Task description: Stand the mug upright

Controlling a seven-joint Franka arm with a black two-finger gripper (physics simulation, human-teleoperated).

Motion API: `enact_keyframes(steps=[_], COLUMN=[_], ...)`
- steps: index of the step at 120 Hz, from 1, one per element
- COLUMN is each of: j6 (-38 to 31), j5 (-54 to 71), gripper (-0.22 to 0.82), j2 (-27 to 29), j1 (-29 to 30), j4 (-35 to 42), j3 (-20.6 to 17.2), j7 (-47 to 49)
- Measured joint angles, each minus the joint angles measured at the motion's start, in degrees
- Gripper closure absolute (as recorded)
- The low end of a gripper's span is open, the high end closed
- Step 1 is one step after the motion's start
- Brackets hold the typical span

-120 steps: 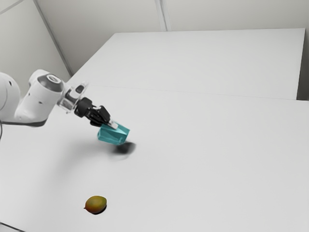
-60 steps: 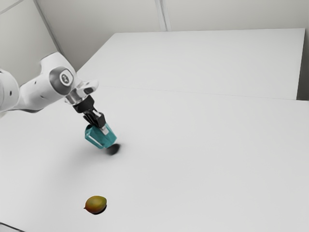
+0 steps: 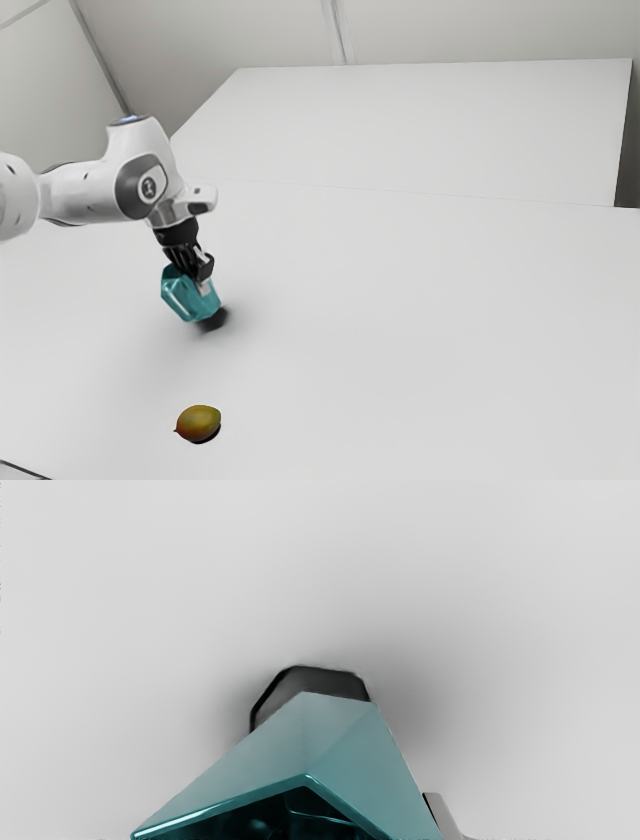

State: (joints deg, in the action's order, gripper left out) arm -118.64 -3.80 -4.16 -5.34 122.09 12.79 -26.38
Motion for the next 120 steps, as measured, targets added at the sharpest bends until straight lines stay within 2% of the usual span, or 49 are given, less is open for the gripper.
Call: enact_keyframes(steps=[53,112,116,120], j6=[-3.5,-4.5,-4.5,-4.5], j5=[8.5,9.9,9.9,9.8], gripper=[0.78,0.78,0.77,0.71], j2=[0.0,-0.7,-0.7,-0.7], j1=[-2.8,-3.1,-3.1,-3.1], j4=[3.7,4.3,4.3,4.3], j3=[0.0,0.0,0.0,0.0], j7=[9.4,16.1,16.4,16.6])
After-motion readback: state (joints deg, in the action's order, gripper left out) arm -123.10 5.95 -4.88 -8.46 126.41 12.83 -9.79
